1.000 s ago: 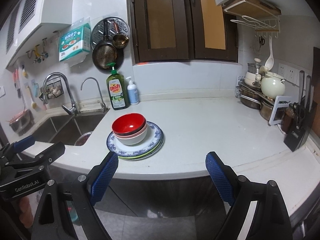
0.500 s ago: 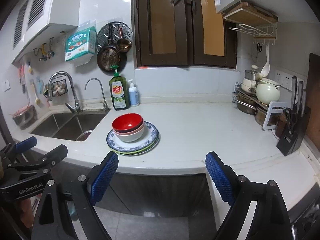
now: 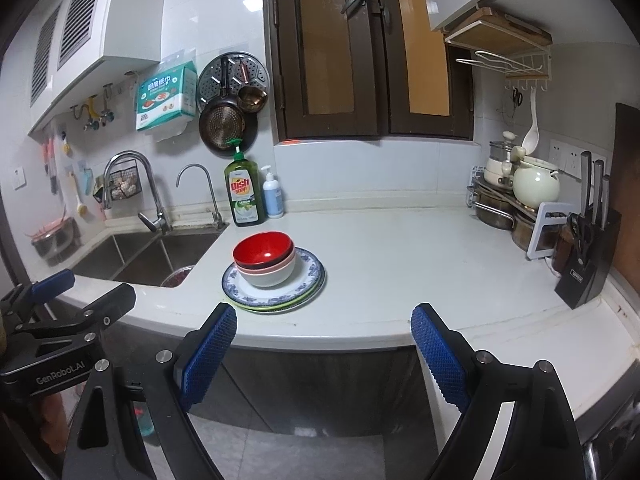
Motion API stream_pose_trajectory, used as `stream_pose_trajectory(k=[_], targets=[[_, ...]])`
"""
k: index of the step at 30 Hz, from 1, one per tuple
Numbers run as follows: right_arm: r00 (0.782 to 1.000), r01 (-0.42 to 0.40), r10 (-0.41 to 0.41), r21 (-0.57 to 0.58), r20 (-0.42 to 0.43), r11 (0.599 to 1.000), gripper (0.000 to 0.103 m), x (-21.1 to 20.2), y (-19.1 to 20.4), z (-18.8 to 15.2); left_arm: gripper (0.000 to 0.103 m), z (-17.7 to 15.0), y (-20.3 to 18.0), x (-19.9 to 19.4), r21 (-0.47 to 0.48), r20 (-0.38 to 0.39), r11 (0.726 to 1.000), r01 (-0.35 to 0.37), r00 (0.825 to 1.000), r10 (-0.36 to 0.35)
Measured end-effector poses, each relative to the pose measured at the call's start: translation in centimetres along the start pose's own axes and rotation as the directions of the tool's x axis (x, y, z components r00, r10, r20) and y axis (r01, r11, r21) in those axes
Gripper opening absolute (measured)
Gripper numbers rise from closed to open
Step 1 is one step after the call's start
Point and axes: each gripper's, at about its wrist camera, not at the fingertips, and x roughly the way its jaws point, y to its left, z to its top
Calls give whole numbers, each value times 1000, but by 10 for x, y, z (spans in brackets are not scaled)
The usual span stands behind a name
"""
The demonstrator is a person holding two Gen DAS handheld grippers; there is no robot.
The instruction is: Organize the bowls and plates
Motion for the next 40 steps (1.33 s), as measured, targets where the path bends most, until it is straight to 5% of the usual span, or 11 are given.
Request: stream_pose_trajectory(k=[40], targets=[[1000, 26, -26, 1, 9, 1000, 90, 3, -2, 3, 103, 14, 13, 17, 23, 1, 999, 49, 999, -49]])
